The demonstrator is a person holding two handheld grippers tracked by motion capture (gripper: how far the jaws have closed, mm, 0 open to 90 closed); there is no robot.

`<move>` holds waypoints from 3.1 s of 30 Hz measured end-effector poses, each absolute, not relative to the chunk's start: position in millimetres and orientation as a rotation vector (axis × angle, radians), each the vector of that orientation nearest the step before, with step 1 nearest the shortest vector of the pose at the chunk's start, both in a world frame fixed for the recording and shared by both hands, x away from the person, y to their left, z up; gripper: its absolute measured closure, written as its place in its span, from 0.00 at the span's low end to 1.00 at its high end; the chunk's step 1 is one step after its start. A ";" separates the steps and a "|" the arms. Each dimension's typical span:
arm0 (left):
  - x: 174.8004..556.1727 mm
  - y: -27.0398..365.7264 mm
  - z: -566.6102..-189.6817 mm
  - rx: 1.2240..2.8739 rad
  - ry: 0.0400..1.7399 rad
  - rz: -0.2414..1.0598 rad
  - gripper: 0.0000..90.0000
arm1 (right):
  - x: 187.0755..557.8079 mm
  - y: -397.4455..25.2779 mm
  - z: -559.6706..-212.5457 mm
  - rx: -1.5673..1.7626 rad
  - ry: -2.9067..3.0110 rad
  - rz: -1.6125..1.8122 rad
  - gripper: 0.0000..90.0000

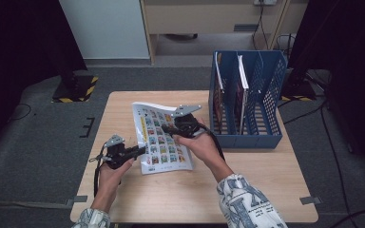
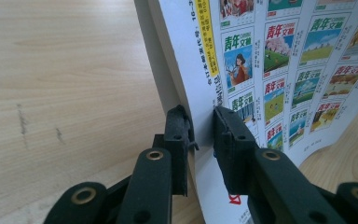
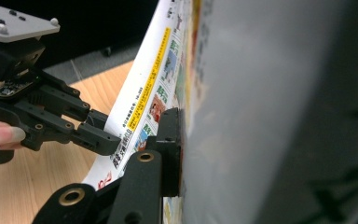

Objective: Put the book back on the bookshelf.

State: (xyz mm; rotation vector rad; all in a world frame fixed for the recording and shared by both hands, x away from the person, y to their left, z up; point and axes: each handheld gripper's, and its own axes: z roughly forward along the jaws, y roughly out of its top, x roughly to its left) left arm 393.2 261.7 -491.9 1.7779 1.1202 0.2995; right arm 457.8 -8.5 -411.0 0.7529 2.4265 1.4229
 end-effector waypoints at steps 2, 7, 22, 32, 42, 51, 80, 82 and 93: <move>393.3 262.2 -489.3 1.770 1.117 0.316 0.83 | 457.6 -10.0 -410.0 0.756 2.406 1.446 0.81; 393.9 263.4 -481.7 1.759 1.113 0.372 0.84 | 456.8 -11.1 -406.1 0.731 2.367 1.495 0.81; 396.2 261.5 -476.3 1.768 1.103 0.429 0.84 | 458.0 -12.5 -403.3 0.713 2.308 1.541 0.81; 405.9 262.8 -472.9 1.771 1.095 0.481 0.84 | 459.5 -10.4 -406.8 0.721 2.241 1.593 0.81; 401.3 264.7 -476.4 1.770 1.072 0.503 0.84 | 454.7 -12.3 -403.3 0.702 2.248 1.644 0.79; 399.8 264.4 -482.4 1.763 1.064 0.552 0.74 | 445.0 -15.4 -404.8 0.618 2.254 1.660 0.81; 403.3 271.6 -497.9 1.794 1.204 0.576 0.19 | 439.7 -16.3 -412.1 0.723 2.132 1.702 0.82; 404.1 273.8 -499.3 1.795 1.223 0.570 0.19 | 441.1 -16.5 -411.7 0.736 2.131 1.697 0.82; 405.5 273.6 -503.3 1.858 1.230 0.585 0.18 | 442.4 -19.8 -408.0 0.767 2.121 1.683 0.82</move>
